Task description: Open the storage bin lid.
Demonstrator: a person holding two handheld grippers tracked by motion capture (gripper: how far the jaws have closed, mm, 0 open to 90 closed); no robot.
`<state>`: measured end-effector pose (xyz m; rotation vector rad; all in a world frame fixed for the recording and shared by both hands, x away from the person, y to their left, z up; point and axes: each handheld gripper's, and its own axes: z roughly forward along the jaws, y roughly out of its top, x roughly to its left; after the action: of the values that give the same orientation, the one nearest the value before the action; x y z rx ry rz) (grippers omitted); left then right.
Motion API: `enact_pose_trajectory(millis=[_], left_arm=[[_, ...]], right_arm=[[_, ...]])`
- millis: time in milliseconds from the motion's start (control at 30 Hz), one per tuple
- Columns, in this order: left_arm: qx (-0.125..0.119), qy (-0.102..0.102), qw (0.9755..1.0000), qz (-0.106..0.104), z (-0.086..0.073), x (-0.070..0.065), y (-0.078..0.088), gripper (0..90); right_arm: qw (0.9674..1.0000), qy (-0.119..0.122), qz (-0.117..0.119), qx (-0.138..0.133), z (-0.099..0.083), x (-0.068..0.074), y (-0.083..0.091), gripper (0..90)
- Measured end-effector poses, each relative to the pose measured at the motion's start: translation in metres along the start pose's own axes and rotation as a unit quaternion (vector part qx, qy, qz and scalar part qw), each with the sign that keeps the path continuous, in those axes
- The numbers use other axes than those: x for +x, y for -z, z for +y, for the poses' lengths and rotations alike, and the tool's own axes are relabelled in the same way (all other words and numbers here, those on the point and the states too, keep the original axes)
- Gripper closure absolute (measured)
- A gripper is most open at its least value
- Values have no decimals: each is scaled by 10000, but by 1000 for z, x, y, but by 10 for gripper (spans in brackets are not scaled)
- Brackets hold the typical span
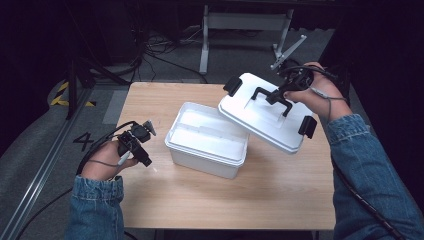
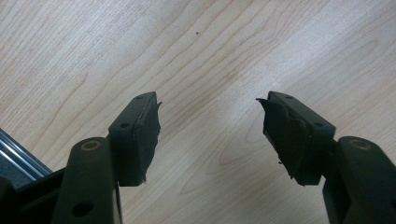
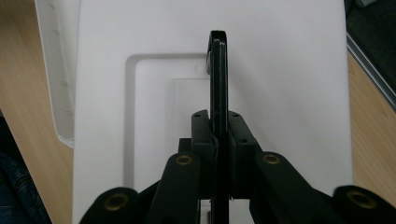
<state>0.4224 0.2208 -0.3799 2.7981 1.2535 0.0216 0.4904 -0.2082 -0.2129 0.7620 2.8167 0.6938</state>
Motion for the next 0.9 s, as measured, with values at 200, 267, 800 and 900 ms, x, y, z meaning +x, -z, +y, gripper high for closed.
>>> enact_pose_trajectory(millis=[200, 267, 800, 900], left_arm=[[17, -6, 10000, -5, 0, 1, -1, 367], [-1, 3, 10000, -10, 0, 1, -1, 367], [95, -15, 10000, -3, 2, 1, -4, 367], [66, -4, 10000, 0, 2, 1, -4, 367]], right_arm=[[9998, -163, -108, 28, -16, -12, 6, 843], [9995, -258, -166, 58, -26, -18, 7, 843], [9956, -841, -384, 176, -69, -51, 3, 843], [9948, -907, -407, 224, -76, -56, -2, 843]])
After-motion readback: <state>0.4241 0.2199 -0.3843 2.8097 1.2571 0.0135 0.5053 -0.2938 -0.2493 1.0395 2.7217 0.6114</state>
